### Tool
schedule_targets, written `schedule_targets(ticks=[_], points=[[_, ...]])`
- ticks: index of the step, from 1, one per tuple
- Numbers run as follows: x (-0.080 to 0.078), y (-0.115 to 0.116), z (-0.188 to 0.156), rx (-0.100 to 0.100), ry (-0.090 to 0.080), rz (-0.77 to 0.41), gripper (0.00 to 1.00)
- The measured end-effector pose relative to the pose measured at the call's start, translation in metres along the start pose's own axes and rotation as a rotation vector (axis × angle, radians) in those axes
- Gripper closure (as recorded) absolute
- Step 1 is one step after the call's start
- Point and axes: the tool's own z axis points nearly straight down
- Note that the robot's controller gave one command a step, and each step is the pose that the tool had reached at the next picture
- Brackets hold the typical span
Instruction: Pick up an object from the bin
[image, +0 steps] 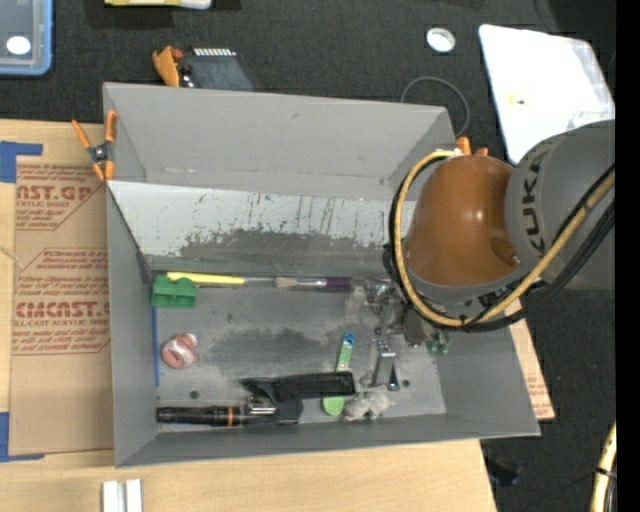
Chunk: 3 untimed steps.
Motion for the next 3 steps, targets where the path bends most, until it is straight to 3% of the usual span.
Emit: schedule_targets(ticks=[1, 2, 3], points=[[0.000, 0.000, 0.000, 0.000, 0.000, 0.000, 0.00], [-0.004, 0.059, 0.041, 0.000, -0.004, -0.021, 0.00], [-0.032, 0.083, 0.060, -0.001, -0.006, -0.025, 0.00]])
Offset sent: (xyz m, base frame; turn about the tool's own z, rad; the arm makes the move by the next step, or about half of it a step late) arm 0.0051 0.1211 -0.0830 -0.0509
